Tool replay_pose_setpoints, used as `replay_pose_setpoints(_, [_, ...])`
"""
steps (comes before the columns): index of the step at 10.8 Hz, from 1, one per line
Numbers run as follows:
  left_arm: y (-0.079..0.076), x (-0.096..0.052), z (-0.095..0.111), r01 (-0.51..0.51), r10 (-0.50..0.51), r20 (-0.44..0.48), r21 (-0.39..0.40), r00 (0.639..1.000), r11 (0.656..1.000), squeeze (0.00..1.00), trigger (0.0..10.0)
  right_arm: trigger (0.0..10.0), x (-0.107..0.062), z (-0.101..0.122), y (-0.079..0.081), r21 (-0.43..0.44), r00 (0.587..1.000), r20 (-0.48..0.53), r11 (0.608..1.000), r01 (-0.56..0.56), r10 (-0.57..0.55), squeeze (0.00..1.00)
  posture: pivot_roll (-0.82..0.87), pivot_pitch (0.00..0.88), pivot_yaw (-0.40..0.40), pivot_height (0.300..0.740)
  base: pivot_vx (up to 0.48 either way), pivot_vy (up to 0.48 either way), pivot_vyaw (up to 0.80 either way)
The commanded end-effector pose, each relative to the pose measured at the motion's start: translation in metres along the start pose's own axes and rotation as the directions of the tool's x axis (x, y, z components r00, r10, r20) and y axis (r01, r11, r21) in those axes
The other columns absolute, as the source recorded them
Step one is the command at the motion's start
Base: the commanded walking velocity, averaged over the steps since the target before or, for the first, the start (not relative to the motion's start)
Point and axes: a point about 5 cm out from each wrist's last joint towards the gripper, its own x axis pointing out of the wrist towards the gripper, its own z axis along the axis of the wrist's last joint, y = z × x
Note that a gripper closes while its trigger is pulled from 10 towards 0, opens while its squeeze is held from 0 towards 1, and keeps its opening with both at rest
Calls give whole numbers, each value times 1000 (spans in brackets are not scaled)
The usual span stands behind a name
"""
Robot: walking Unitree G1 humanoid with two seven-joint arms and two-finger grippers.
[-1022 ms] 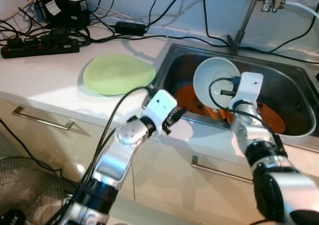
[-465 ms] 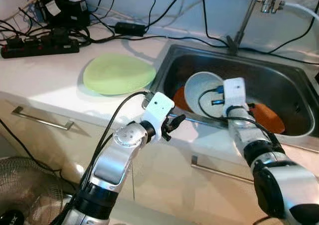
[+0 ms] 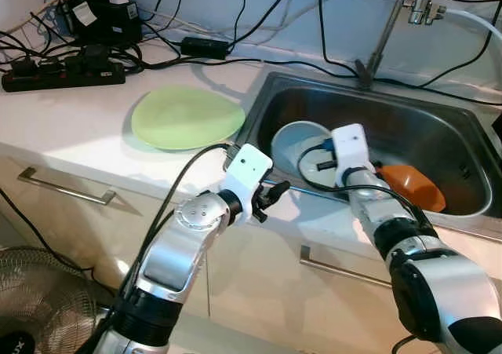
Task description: Kitchen organization
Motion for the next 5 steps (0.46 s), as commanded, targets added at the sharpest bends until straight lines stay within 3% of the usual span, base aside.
replay_pose_setpoints(1, [-3, 0, 3, 14, -14, 5, 3, 1000, 1000, 0, 10000, 10000, -1, -9, 16, -40, 995, -59, 996, -79, 76, 0, 298, 0, -95, 740, 0, 0, 0])
replay_pose_setpoints(3, [-3, -1, 4, 11, -11, 0, -1, 1000, 1000, 0, 10000, 10000, -1, -9, 21, -47, 992, -66, 993, -106, 103, 0, 300, 5, -97, 740, 0, 0, 0])
replay_pose_setpoints(4, [-3, -2, 3, 14, -14, -5, -4, 1000, 1000, 0, 10000, 10000, -2, -10, 21, -36, 992, -72, 993, -110, 107, 494, 299, 16, -96, 740, 0, 0, 0])
replay_pose_setpoints(5, [-3, -2, 2, 15, -15, -12, -7, 1000, 1000, 0, 10000, 10000, -2, -11, 20, -33, 992, -75, 994, -108, 106, 604, 295, 20, -94, 740, 0, 0, 0])
